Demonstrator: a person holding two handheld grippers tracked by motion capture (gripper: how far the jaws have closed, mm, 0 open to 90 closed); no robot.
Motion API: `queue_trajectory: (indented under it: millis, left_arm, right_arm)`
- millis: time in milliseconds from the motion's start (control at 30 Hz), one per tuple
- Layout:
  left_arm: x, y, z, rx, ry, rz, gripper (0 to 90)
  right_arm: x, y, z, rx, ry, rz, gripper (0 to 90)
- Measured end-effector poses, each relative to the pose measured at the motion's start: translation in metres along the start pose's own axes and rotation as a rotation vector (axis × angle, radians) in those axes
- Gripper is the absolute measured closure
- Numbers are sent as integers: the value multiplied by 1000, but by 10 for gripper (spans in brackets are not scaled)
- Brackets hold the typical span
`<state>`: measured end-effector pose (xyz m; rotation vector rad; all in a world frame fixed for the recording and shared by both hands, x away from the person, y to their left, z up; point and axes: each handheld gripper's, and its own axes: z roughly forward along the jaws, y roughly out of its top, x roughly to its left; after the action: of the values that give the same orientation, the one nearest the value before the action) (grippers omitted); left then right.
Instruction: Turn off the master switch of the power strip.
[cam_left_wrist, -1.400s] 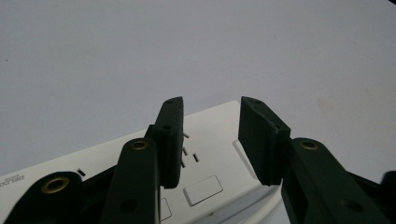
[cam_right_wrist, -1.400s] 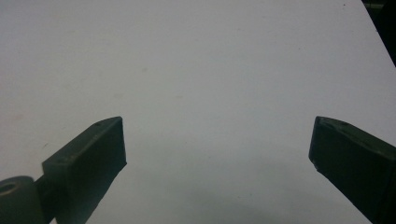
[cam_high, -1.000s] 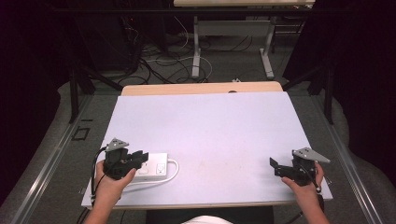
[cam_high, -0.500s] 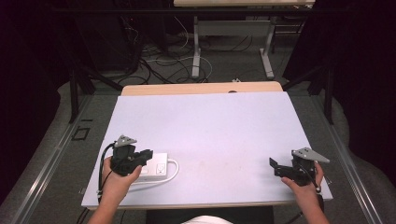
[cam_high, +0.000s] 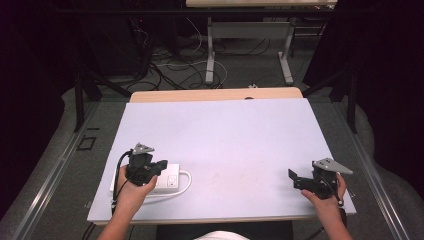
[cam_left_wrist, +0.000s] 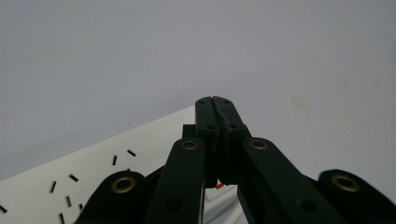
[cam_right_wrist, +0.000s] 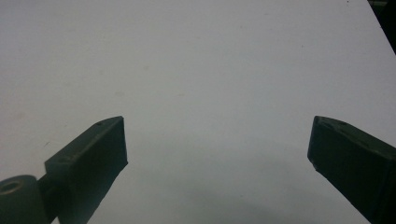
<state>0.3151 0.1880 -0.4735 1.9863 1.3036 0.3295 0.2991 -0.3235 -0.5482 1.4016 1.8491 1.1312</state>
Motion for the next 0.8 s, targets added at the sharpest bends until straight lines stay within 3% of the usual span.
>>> queue_trajectory:
  millis: [800]
  left_arm:
    - [-10, -10, 32, 139, -23, 42, 900]
  right_arm:
    - [0, 0, 1, -4, -5, -6, 45]
